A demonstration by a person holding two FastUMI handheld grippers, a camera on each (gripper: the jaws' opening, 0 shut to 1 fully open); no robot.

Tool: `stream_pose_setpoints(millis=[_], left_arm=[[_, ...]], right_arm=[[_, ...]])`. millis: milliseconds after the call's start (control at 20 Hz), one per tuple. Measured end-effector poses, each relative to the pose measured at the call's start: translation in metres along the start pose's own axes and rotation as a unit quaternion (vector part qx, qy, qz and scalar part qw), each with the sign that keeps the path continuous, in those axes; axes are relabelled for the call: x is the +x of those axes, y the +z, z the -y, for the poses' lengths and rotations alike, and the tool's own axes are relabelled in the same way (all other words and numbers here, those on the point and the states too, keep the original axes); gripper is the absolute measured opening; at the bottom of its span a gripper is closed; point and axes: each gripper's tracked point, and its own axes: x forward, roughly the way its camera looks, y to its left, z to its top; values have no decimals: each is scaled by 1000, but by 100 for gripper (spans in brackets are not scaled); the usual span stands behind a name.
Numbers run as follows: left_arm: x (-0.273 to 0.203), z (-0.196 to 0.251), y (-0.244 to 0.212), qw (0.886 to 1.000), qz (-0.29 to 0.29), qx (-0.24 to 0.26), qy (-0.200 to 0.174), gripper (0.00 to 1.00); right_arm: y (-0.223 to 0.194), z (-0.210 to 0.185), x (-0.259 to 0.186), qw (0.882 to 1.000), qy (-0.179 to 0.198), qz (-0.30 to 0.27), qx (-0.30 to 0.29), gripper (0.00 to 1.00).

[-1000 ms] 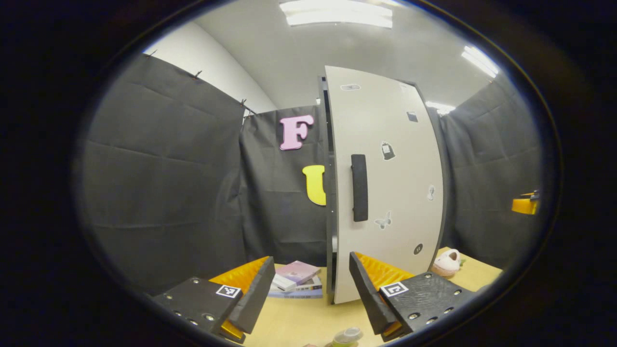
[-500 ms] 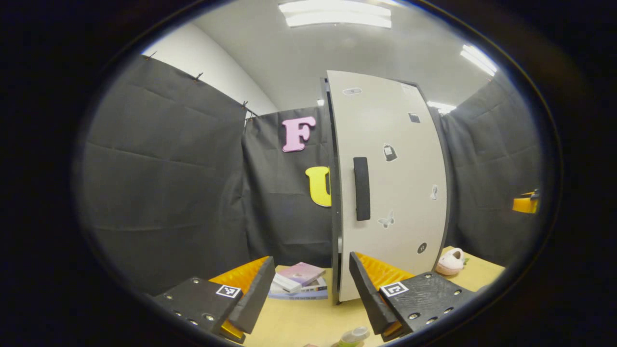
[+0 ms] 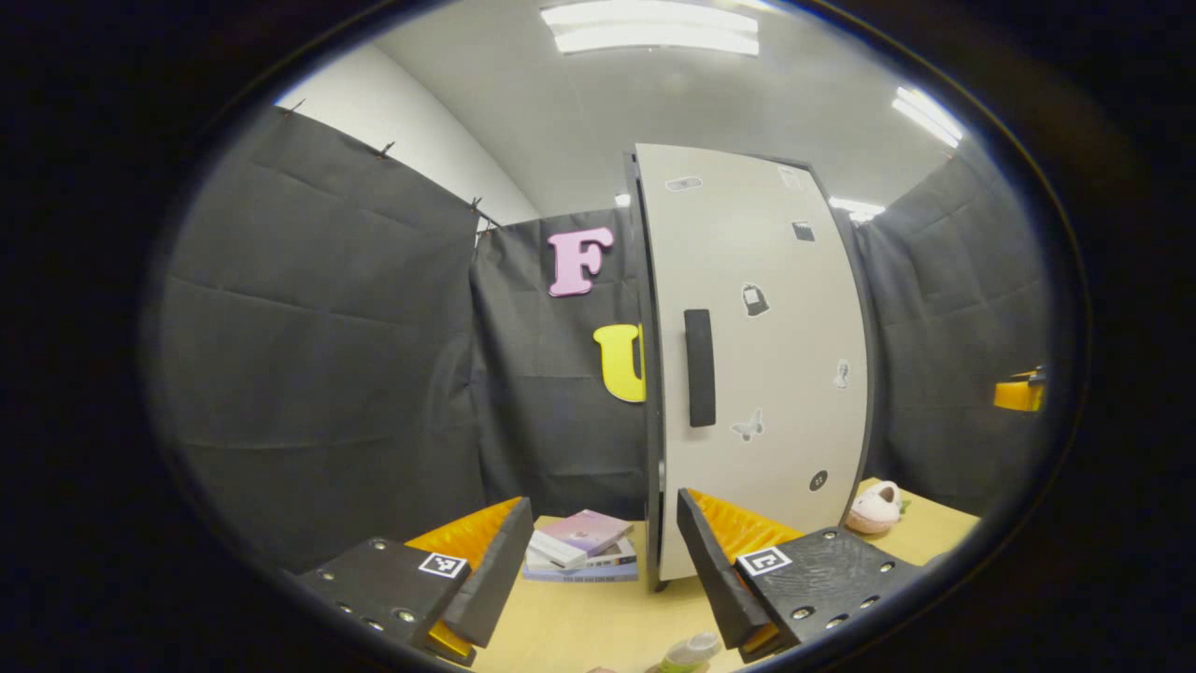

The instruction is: Open the cabinet door with the right hand, grasp the bottle in the cabinet with the left hand and place it on the coaster, then close the cabinet door with the right hand.

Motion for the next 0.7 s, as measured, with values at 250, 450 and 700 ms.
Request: stream_pose_setpoints(millis=[250,450,700], left_arm=[[1,-1,1,1000,2,-1,0,92],[1,-3,2,1000,4,0,1,92],[0,-6,4,1000,7,5,2,89]], right_arm=[[2,-1,-2,1000,1,1,-4,93],[3,-3,-2,1000,2,2,-7,93],[5,-6,-4,1000,3,3,-10,93]])
